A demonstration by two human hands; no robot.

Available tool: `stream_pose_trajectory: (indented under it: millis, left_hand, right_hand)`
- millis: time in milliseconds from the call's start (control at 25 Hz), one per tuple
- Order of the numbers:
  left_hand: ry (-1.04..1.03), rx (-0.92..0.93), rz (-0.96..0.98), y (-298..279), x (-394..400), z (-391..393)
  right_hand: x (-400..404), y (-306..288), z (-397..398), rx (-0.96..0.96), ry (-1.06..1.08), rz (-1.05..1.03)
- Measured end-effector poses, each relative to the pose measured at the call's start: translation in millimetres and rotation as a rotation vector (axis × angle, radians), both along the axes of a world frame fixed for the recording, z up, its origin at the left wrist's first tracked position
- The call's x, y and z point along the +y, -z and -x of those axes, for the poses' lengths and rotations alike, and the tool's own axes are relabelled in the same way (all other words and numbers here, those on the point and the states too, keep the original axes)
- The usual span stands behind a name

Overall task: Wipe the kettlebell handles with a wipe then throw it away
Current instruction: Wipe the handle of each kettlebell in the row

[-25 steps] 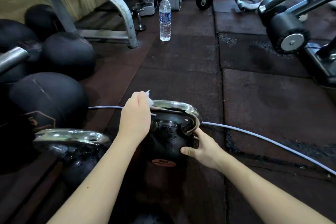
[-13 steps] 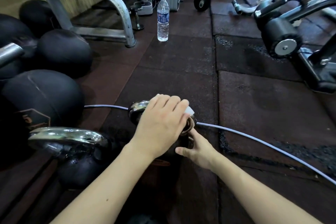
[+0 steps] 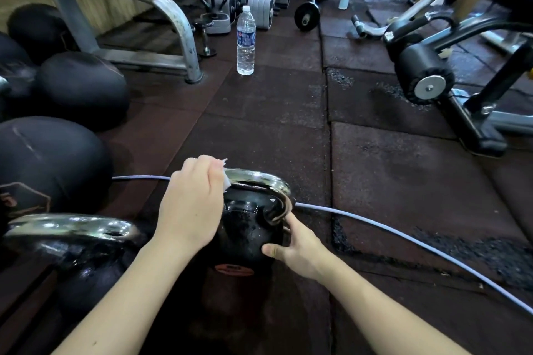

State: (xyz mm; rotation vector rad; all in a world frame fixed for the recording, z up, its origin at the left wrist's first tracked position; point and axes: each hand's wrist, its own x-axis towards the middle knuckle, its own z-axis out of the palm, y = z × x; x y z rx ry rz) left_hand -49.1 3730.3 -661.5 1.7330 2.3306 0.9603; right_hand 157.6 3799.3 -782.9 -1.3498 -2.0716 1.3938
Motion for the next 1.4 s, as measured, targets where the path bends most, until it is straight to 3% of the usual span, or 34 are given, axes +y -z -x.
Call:
stream_pose_trajectory:
  millis: [80,160,280,480,880,1120,1240,1400]
  left_hand:
    - [0.042,0.383,0.139,-7,5,-13]
    - [0.082,0.561,0.188,-12,11,-34]
    - [0.251,0.684,0.052,-3,15,-55]
    - [0.417,0.719,-0.113,14,8,-2]
    - [0.116,0.009,-0.089,4,-58,35]
    - [-0.013,-0.328,-0.035,-17,-123,38]
    - [-0.021,-0.397,-0.032,-34,-154,44]
    - [-0.012,-0.339,-0.103,-74,-189,49]
  right_hand:
    - [0,2,1,0.0,-0.014,0.0]
    - [-1,1,0,0.004,-0.014,-0.014]
    - [0,-3,0,-0.008,-0.026,-0.033]
    - [-1,0,0,-0.011,-0.012,-0.035]
    - [-11,-20,2,-0.122,-0.031,-0.042]
    - [-39,-64,-7,-0.38,-0.038,-0.125]
    - [-69,-105,-7,-0.471,-0.055,-0.192]
    - [-125,-181,11,-0.406,-0.037,-0.327]
